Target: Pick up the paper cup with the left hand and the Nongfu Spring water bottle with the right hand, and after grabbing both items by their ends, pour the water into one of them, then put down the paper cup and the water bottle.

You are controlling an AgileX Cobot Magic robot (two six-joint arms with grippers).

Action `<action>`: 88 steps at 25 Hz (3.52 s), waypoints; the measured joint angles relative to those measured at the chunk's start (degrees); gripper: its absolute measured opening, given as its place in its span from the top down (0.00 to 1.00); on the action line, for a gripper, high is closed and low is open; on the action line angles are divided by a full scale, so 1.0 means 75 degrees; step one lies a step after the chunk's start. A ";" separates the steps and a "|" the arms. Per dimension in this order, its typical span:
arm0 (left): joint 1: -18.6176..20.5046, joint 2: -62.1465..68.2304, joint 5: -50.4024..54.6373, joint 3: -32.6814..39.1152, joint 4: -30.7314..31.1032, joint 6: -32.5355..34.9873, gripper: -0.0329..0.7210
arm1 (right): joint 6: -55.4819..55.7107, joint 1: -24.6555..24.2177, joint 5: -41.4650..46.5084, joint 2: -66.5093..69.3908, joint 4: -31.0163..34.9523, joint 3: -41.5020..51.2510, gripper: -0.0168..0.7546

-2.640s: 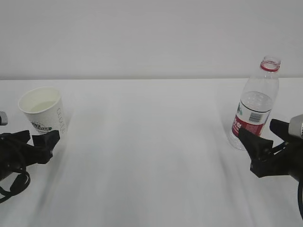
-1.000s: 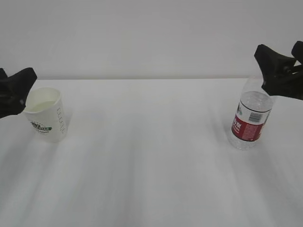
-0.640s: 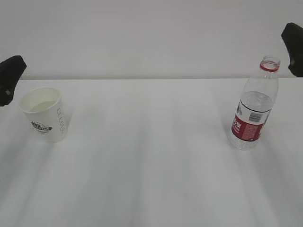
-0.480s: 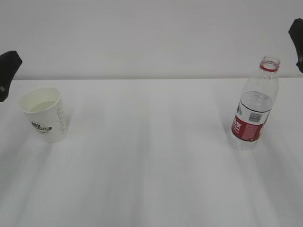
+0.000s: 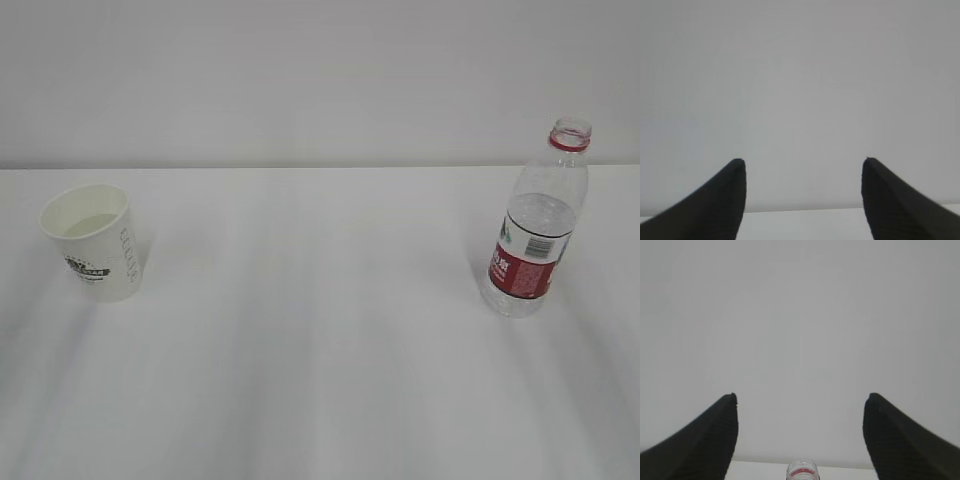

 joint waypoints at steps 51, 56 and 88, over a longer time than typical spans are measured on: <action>0.0000 -0.5244 1.3412 -0.2400 0.0333 -0.0017 0.42 | 0.0420 0.0000 0.9615 -0.4480 -0.1836 -0.1708 0.22; 0.0000 -0.5720 1.4143 -0.2413 0.0517 -0.0017 0.42 | 0.1373 0.0000 1.0827 -0.4651 -0.2409 -0.2122 0.22; 0.0000 -0.7945 1.5876 -0.2467 0.0379 -0.0017 0.45 | 0.3145 0.0000 1.3785 -0.6855 -0.2862 -0.2587 0.22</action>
